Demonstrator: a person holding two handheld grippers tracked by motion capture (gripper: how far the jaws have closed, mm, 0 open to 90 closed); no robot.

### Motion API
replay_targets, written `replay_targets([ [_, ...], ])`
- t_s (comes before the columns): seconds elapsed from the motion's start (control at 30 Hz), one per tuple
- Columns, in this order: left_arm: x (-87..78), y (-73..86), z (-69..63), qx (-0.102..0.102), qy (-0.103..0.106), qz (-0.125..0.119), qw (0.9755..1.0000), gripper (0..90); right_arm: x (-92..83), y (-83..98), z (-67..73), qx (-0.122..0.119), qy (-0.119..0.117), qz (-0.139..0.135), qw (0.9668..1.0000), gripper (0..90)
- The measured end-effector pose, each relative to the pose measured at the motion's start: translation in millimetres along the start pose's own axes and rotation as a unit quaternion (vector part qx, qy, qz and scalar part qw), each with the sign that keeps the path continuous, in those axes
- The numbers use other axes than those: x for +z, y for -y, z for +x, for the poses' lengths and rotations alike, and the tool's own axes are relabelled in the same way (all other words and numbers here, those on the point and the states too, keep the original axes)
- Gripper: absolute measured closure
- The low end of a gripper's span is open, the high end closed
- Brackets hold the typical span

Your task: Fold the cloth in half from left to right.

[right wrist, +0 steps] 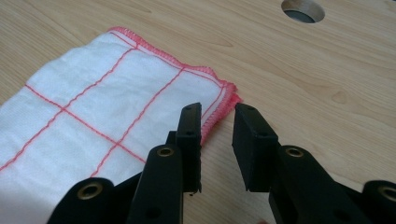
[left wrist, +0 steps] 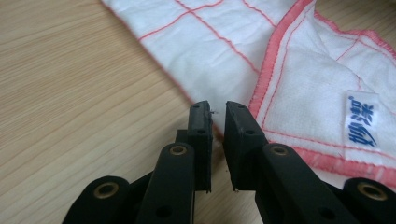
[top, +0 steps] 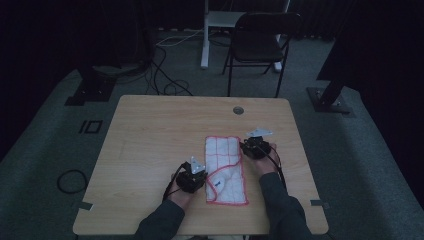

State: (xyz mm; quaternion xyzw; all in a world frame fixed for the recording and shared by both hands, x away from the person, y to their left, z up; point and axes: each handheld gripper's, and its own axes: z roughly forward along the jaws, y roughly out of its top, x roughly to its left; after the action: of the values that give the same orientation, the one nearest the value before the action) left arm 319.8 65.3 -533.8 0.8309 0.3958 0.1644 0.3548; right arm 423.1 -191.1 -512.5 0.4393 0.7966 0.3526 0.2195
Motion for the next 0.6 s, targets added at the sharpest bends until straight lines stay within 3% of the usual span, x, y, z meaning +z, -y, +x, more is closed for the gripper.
replay_targets([
  [0.33, 3.4, -6.7, -15.3, 0.022, 0.036, -0.005, 0.9991, 77.6, -7.8, 5.4, -1.4, -0.001, 0.000, -0.005, 1.0000, 72.4],
  [0.6, 7.9, -11.7, -24.7, 0.021, 0.079, -0.004, 0.9967, 75.8, -7.6, 8.7, -0.1, -0.001, -0.003, -0.003, 1.0000, 72.0],
])
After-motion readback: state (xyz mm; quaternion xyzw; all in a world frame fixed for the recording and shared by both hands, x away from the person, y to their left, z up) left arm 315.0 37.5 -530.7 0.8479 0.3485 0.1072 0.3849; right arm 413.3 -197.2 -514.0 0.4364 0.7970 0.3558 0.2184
